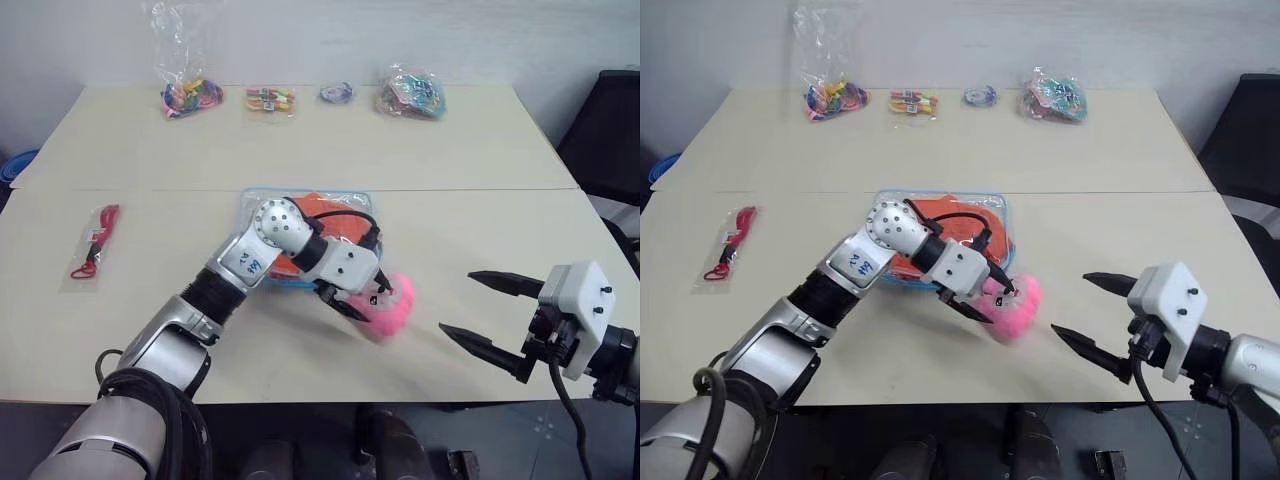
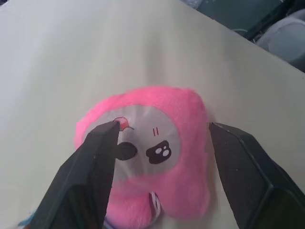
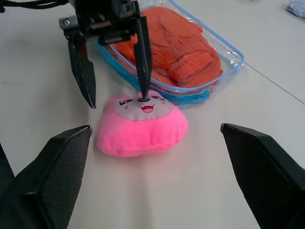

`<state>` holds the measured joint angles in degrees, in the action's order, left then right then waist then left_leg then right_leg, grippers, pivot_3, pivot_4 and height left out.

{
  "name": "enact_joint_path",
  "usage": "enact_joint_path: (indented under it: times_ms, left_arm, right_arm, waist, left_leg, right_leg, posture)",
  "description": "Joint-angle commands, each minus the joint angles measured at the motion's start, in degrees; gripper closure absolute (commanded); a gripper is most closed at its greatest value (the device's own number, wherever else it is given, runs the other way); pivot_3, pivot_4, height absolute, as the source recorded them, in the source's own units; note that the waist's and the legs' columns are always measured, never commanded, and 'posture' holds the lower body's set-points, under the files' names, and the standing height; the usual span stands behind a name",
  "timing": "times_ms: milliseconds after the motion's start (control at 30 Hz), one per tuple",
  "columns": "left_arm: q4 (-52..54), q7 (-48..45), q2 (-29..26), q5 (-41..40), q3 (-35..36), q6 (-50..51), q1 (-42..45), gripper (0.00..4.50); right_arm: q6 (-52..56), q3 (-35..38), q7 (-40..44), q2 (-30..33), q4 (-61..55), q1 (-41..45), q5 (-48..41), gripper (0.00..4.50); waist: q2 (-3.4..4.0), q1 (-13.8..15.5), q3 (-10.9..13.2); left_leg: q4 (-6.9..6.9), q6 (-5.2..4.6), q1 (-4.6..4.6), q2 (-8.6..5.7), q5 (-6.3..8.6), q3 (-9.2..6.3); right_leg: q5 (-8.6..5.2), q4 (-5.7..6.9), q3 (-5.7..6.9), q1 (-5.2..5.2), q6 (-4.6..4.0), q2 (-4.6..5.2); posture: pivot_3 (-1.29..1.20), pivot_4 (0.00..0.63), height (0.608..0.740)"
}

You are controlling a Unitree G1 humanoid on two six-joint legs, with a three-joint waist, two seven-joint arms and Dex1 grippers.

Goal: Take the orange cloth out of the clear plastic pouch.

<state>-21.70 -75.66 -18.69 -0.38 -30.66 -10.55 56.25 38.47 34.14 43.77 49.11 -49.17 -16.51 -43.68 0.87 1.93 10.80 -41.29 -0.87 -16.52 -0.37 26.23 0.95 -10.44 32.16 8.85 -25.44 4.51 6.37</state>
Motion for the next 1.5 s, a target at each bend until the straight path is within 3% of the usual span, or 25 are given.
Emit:
enact_joint_path:
  times_ms: [33,233,333,567,633,767,900,1100,1500]
  left_arm:
    - [-1.1,3.0,1.6,3.3,-0.2,-5.0,0.2,1.32]
    - [-2.2,5.5,0.9,7.8,-0.9,-11.9,-2.1,1.32]
    - [-2.5,6.5,1.0,7.8,0.0,-12.5,-2.8,1.88]
    - [1.8,3.6,-0.4,3.4,1.7,-9.4,-5.1,4.06]
    - [5.5,0.8,-1.9,-0.3,3.0,-5.9,-6.8,4.45]
    - [14.5,-5.0,-6.6,-6.7,4.5,3.3,-10.3,4.45]
    - [21.7,-7.1,-12.9,-9.7,6.9,9.4,-15.3,4.45]
    - [23.7,-3.9,-13.2,-10.3,9.2,14.5,-16.0,4.45]
    - [23.5,-0.3,-11.9,-10.5,11.5,18.7,-15.7,4.45]
  right_arm:
    - [-0.1,2.9,-1.5,-0.8,-3.0,-1.2,-1.5,0.0]
    - [-0.2,2.2,-2.8,-0.2,-2.9,-1.0,-2.0,0.0]
    - [-0.4,1.1,-2.8,0.3,-2.3,0.2,-1.9,0.0]
    - [-0.9,-1.4,-1.7,1.3,-0.5,2.4,-0.4,0.0]
    - [-1.4,-3.2,-1.4,1.8,0.4,3.6,0.6,0.0]
    - [-3.1,-9.1,-2.0,2.6,2.9,7.1,5.4,0.0]
    - [-10.6,-26.3,-4.7,3.4,12.4,17.4,22.6,0.0]
    - [-19.2,-40.0,-5.9,-0.2,25.2,29.4,37.2,0.0]
    - [-30.7,-49.3,-2.3,-6.7,33.8,37.5,46.9,0.0]
  waist:
    - [0.0,0.1,0.0]
    - [0.0,0.4,0.0]
    - [0.0,0.7,0.0]
    - [0.01,1.0,0.0]
    - [0.01,0.9,0.0]
    - [0.02,0.3,0.0]
    - [0.03,-0.5,0.0]
    - [0.06,-0.4,0.0]
    - [0.06,-0.7,0.0]
  left_leg:
    - [-0.01,-0.01,0.01,0.0,0.0,0.0]
    - [-0.01,-0.07,0.01,0.0,0.03,0.0]
    - [-0.01,-0.08,0.02,0.0,0.03,0.0]
    - [-0.01,-0.13,0.02,-0.02,0.05,0.02]
    - [-0.01,-0.13,0.03,0.0,0.05,0.02]
    - [0.0,-0.12,0.06,0.05,0.04,0.04]
    - [-0.01,-0.12,0.09,0.03,0.04,0.06]
    - [-0.06,-0.11,0.02,0.0,0.04,-0.02]
    - [-0.06,-0.08,-0.04,0.06,0.03,-0.01]
  right_leg:
    - [0.0,0.0,0.0,0.0,0.0,0.0]
    - [0.01,-0.01,-0.04,0.0,0.02,0.01]
    - [0.02,-0.01,-0.05,0.0,0.02,0.01]
    - [0.02,-0.02,-0.06,0.0,0.03,0.0]
    - [0.02,-0.02,-0.06,0.0,0.03,0.0]
    - [0.02,-0.02,-0.08,0.0,0.02,-0.04]
    - [0.02,-0.02,-0.16,0.01,0.02,-0.02]
    - [0.02,-0.07,-0.07,-0.02,0.03,-0.02]
    - [0.02,-0.08,0.03,-0.04,0.03,-0.02]
  posture:
    - [0.0,0.15,0.74]
    - [0.0,0.15,0.74]
    - [0.0,0.15,0.74]
    - [0.0,0.15,0.74]
    - [0.0,0.15,0.74]
    - [0.0,0.15,0.74]
    - [0.0,0.15,0.74]
    - [0.0,0.15,0.74]
    - [0.0,0.15,0.74]
